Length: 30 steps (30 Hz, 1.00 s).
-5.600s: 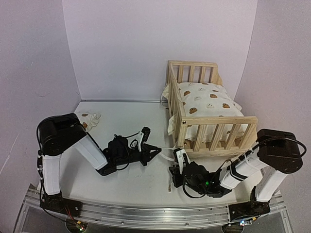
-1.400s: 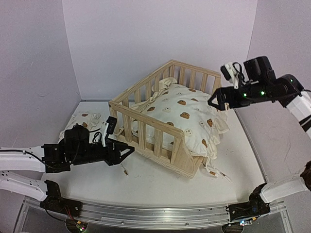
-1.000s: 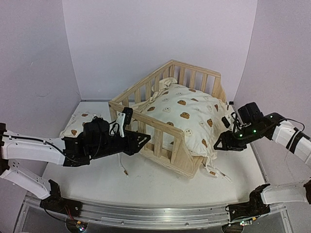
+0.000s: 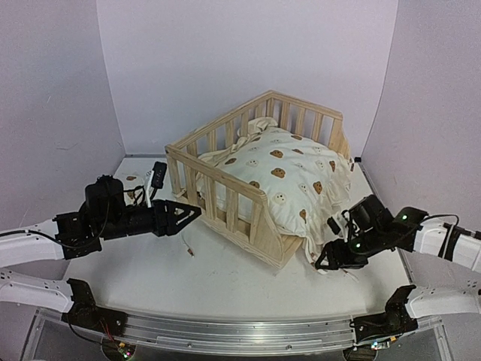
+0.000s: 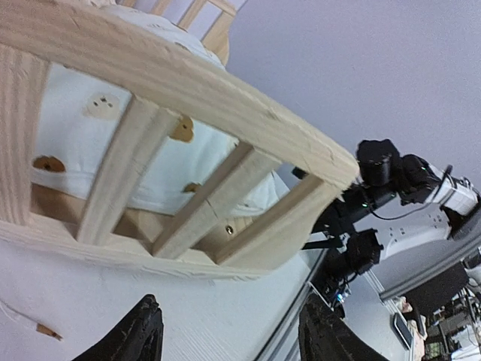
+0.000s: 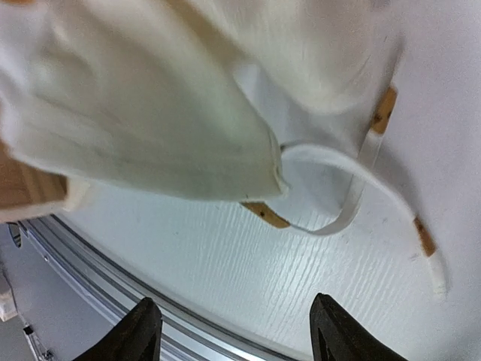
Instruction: Set up the pet bed
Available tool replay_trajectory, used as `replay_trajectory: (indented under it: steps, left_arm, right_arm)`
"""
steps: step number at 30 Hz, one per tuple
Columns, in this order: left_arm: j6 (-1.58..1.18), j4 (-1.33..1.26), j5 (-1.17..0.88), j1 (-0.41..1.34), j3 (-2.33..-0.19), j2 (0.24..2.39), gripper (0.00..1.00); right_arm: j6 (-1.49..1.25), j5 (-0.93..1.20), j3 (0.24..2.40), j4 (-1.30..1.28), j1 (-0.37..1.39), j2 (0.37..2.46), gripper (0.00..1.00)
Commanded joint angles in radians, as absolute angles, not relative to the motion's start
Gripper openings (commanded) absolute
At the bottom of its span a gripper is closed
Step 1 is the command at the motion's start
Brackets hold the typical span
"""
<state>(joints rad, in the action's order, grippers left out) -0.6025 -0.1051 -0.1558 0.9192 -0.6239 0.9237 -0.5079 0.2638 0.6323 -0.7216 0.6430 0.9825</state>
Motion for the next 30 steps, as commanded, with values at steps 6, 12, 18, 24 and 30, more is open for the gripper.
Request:
replay_trajectory:
  steps: [6, 12, 18, 24, 30]
  left_arm:
    - [-0.612, -0.207, -0.114, 1.048, -0.563, 0.917, 0.62]
    - [-0.583, -0.260, -0.106, 1.069, -0.558, 0.960, 0.60]
    - [-0.570, -0.292, -0.100, 1.087, -0.534, 0.953, 0.60]
    - [-0.567, -0.310, -0.085, 1.098, -0.521, 0.953, 0.60]
    - [-0.522, -0.330, -0.090, 1.100, -0.548, 0.997, 0.59]
  right_arm:
    - [-0.591, -0.046, 0.469, -0.309, 0.836, 0.973, 0.71]
    - [-0.515, -0.110, 0.448, -0.237, 0.858, 1.104, 0.70]
    - [-0.503, -0.102, 0.388, -0.144, 0.900, 1.130, 0.62]
    - [-0.568, -0.114, 0.317, -0.112, 0.931, 1.097, 0.18]
    - [-0.694, 0.114, 0.474, -0.153, 0.950, 0.928, 0.00]
